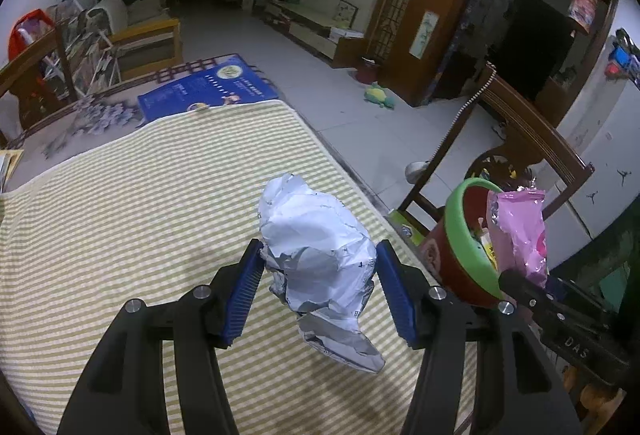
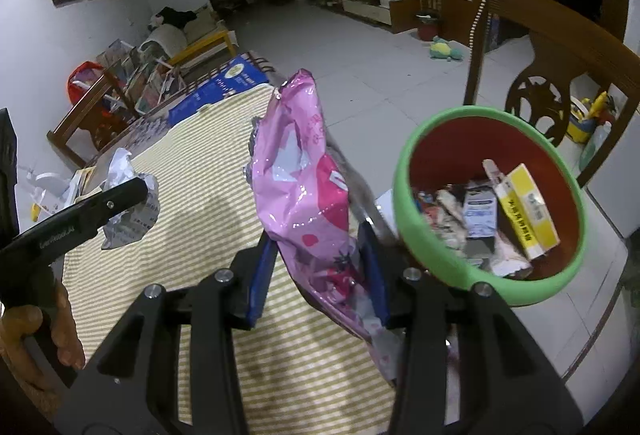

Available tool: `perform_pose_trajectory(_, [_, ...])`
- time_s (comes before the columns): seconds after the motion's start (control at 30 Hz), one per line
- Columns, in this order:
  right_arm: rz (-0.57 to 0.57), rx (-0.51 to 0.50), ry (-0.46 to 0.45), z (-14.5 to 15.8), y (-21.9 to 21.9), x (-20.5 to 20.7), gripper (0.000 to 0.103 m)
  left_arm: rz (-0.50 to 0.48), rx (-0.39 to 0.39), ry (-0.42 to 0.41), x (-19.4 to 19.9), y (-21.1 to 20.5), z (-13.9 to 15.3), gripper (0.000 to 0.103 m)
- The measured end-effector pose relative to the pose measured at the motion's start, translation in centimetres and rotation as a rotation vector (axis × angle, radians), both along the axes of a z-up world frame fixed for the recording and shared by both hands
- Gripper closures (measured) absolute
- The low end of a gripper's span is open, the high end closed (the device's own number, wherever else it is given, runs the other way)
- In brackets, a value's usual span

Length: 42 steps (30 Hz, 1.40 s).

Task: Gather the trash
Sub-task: 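Carry the foil ball and pink wrapper over the red bucket with both tools, then open the right tool over the bucket while the left tool releases the foil ball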

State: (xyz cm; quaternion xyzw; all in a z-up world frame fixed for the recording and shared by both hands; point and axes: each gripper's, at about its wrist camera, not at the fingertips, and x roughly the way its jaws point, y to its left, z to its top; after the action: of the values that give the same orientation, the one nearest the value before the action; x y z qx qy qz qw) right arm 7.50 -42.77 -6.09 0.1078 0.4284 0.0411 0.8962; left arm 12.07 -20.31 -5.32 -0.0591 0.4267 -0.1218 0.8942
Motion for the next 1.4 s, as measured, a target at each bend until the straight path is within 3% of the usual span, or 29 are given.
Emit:
perform_pose_trajectory(0.57, [-0.093, 0.019, -0.012, 0.1, -8.6, 0.4, 0.063, -0.062, 0.03, -0.003, 1.6, -7.5, 0.5, 0.048])
perform_pose_trajectory(1.07, [-0.193, -0.008, -0.016, -1.0, -15.4, 3.1, 0.062, -0.139, 0.069, 0.012, 3.2, -14.0, 0.3, 0.048])
perform_pose_trajectory(1.17, [-0.205, -0.001, -0.012, -1.4, -16.2, 3.0, 0.056, -0.154, 0.071, 0.013, 3.6, -15.1, 0.2, 0.048])
perform_pose_trajectory(1.23, [-0.219, 0.011, -0.012, -1.6, -17.0, 2.9, 0.045, -0.164, 0.073, 0.014, 3.7, -15.8, 0.2, 0.048])
perform_pose_trajectory(1.4, [-0.246, 0.026, -0.026, -1.5, -18.6, 2.4, 0.037, -0.201, 0.079, 0.02, 4.0, -18.0, -0.1, 0.048])
